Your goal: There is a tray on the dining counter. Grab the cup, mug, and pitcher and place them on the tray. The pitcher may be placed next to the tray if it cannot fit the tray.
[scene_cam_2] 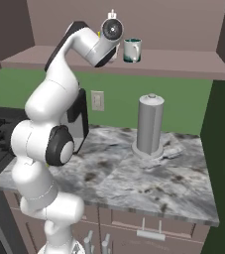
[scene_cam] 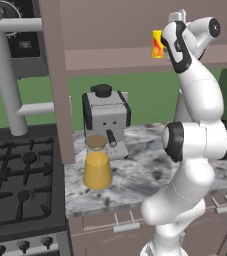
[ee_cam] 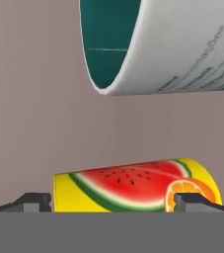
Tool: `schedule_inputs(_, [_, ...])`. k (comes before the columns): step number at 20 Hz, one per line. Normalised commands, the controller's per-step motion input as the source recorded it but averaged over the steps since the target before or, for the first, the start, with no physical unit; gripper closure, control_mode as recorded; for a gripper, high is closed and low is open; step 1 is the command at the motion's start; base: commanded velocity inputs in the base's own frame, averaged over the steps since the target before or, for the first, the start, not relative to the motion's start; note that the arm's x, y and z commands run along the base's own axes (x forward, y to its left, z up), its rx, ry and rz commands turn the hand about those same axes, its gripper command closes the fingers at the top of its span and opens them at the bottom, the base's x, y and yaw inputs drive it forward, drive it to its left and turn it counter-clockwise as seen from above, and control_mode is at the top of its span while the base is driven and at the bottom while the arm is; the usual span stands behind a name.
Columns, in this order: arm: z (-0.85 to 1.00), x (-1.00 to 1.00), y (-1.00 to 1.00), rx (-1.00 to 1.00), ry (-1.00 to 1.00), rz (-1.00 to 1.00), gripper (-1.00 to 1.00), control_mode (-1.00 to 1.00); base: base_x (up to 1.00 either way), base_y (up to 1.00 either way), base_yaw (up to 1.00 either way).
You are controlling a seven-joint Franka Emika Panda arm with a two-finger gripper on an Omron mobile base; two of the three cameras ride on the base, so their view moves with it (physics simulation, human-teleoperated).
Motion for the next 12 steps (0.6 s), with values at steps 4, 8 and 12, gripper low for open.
schedule_inputs(4, [0.0,0.07,0.0,0.0,0.04,0.0,-1.0,-1.0,0.0,0.0,0.0])
schedule_inputs(8, [0.0,0.0,0.0,0.0,0.14,0.01,-1.0,-1.0,0.0,0.0,0.0])
schedule_inputs(12, [0.0,0.0,0.0,-0.01,0.17,0.01,-1.0,-1.0,0.0,0.0,0.0])
